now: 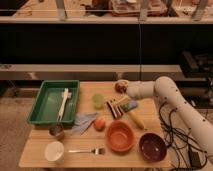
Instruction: Place towel in paper cup
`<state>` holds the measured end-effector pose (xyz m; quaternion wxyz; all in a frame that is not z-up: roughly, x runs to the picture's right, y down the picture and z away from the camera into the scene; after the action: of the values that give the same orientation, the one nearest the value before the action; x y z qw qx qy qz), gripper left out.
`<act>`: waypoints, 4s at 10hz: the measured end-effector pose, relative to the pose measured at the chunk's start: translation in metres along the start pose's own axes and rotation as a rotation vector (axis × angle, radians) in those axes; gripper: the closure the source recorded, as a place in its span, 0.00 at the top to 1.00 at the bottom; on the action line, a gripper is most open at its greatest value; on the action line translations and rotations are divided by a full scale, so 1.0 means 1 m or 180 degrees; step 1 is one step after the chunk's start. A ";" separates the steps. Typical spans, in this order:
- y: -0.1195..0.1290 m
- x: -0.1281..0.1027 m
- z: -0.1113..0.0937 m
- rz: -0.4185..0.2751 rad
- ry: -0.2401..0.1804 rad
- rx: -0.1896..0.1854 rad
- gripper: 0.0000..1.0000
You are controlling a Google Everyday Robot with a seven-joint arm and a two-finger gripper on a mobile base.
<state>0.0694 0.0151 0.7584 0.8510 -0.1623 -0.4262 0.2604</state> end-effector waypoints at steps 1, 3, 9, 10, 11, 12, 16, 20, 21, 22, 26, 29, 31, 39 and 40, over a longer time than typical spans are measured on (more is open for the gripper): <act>0.000 0.000 0.000 0.0000 0.0000 0.0000 0.80; 0.000 0.000 0.000 0.0000 0.0000 0.0000 0.80; 0.022 0.004 0.033 -0.0425 0.0419 -0.0271 0.80; 0.035 0.007 0.054 -0.0581 0.0574 -0.0399 0.80; 0.051 0.012 0.079 -0.0739 0.0743 -0.0550 0.80; 0.067 0.021 0.104 -0.0888 0.0900 -0.0699 0.80; 0.126 0.048 0.159 -0.1795 0.1625 -0.1080 0.80; 0.147 0.042 0.168 -0.2059 0.1843 -0.1161 0.80; 0.150 0.042 0.172 -0.2050 0.1908 -0.1193 0.80; 0.151 0.044 0.177 -0.2011 0.1994 -0.1214 0.80; 0.160 0.049 0.194 -0.1911 0.2165 -0.1237 0.80; 0.163 0.060 0.205 -0.1829 0.2246 -0.1270 0.80; 0.158 0.066 0.209 -0.1754 0.2262 -0.1244 0.70; 0.144 0.068 0.214 -0.1579 0.2278 -0.1232 0.00; 0.143 0.068 0.214 -0.1575 0.2274 -0.1238 0.00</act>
<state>-0.1138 0.1824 0.8557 0.9346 -0.2916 -0.1736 -0.1069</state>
